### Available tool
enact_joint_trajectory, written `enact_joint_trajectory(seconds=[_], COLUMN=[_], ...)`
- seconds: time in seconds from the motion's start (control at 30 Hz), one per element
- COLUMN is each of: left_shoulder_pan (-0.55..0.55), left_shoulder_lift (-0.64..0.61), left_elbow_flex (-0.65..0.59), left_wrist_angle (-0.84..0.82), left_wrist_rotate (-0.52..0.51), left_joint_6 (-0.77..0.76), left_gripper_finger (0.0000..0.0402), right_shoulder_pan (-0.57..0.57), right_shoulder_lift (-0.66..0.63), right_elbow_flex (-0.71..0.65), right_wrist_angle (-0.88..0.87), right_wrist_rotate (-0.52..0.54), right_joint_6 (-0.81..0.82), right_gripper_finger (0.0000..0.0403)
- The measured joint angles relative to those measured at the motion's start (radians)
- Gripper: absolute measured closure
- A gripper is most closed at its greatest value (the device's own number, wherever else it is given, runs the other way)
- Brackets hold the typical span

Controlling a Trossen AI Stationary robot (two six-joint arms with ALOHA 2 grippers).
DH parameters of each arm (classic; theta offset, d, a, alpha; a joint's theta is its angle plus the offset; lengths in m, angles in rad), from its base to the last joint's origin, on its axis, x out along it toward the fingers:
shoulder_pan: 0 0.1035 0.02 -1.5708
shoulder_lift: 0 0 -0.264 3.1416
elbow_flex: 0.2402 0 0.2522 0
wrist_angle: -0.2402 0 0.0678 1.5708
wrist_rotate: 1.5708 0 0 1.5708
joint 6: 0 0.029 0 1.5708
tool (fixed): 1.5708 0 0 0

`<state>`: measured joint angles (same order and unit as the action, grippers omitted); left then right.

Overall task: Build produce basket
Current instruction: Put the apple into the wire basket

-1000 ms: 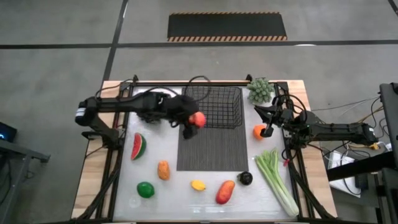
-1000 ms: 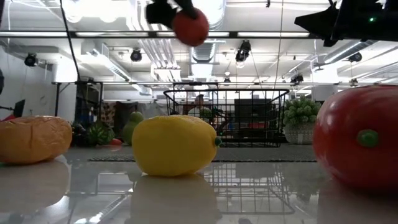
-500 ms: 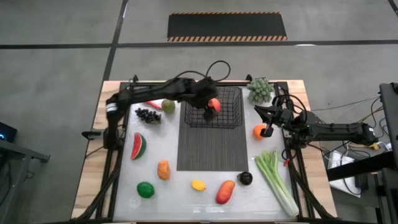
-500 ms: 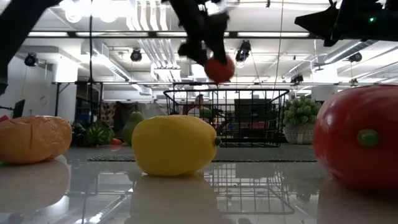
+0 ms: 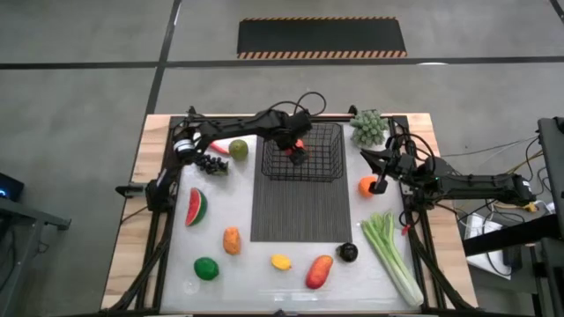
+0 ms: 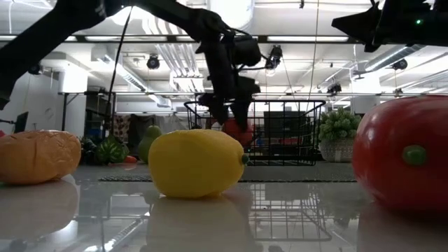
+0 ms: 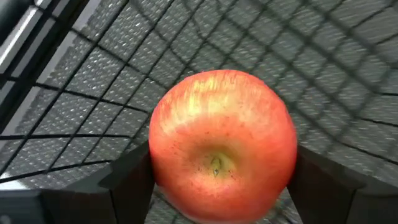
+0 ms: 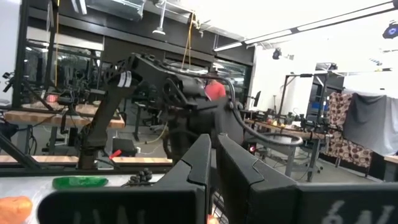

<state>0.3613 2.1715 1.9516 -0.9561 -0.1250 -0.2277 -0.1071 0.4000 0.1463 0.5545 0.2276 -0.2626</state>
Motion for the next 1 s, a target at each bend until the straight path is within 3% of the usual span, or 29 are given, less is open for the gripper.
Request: enact_joint_trajectory(seconds=[0.4, 1.0], left_shoulder_pan=[0.006, 0.005], left_shoulder_lift=[0.008, 0.008], left_elbow_flex=[-0.052, -0.121], left_wrist_angle=[-0.005, 0.084], left_wrist_rotate=[-0.146, -0.146], left_joint_6=[0.056, 0.079], left_gripper_finger=[0.0116, 0.0103], right_shoulder_pan=[0.000, 0.000], right_shoulder_lift=[0.000, 0.000], right_elbow_flex=[0.000, 0.000], right_wrist_angle=[0.000, 0.000], right_wrist_rotate=[0.000, 0.000], right_joint_6=[-0.003, -0.002], right_gripper_finger=[0.0385, 0.0385])
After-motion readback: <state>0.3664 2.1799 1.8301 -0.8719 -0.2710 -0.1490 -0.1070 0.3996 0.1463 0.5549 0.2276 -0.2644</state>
